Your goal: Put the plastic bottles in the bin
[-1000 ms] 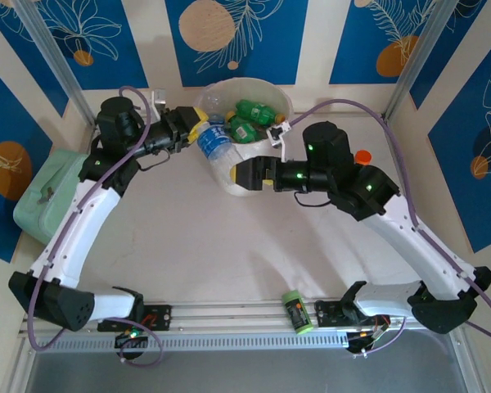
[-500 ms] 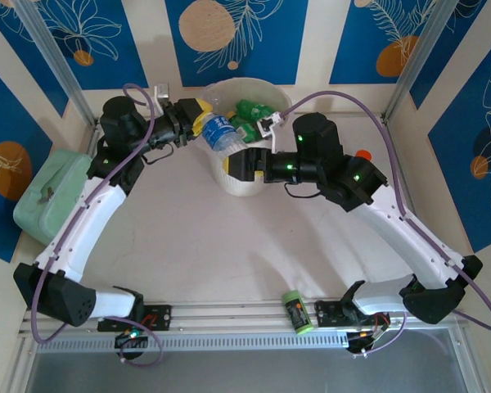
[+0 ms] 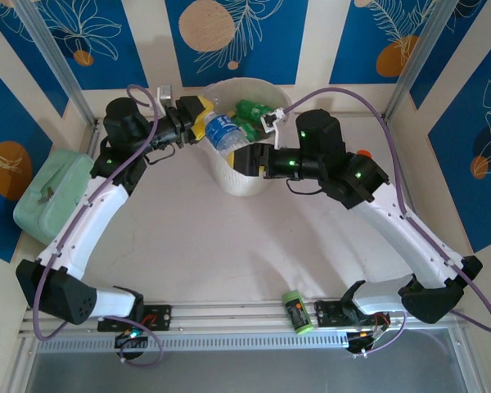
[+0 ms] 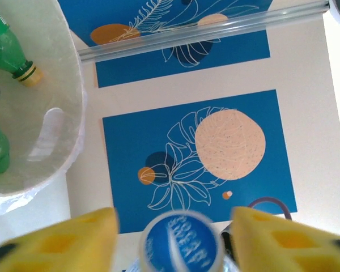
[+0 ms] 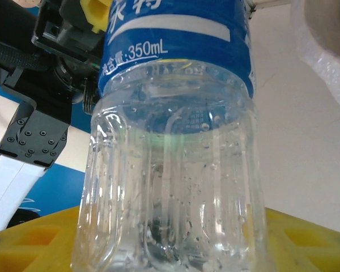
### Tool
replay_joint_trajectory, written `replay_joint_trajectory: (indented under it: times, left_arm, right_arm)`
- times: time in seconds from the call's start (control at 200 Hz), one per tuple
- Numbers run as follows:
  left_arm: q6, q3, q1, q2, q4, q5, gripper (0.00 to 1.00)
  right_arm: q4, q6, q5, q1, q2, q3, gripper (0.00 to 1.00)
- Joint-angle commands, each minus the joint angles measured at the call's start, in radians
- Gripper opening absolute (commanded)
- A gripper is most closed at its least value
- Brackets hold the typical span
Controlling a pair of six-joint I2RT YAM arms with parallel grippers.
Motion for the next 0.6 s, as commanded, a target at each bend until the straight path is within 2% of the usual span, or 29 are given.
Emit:
replay_joint_trajectory:
  times: [0.0,0.09,0.175,0.24,0.395,0.59]
  left_arm:
    - [0.045,0.004,-0.008,-0.006,0.018,-0.002,1.00]
    - [0.205,0.091,-0.005,-0.018,-0.179,-0.049,1.00]
    - [0.400,0.177,-0.005,-0.043,-0.405,-0.158,1.00]
    - [0.509,0.204,-0.004,-0.073,-0.513,-0.251,1.00]
    - [0.652,0.166,-0.004,-0.153,-0.612,-0.414,1.00]
    - [0.707,0.064,-0.005,-0.199,-0.655,-0.467,0.99]
  right_arm:
    - [0.009,-0.006,0.021,-0.019,0.004,0.037,0.59]
    - [-0.011,-0.004,0.034,-0.053,0.011,0.054,0.59]
    - [-0.037,0.010,0.048,-0.108,0.029,0.077,0.59]
    - [-0.049,0.019,0.036,-0.155,0.050,0.101,0.59]
    - [-0.100,0.002,-0.019,-0.242,0.150,0.208,0.58]
    - [-0.198,-0.070,-0.027,-0.286,0.323,0.405,0.58]
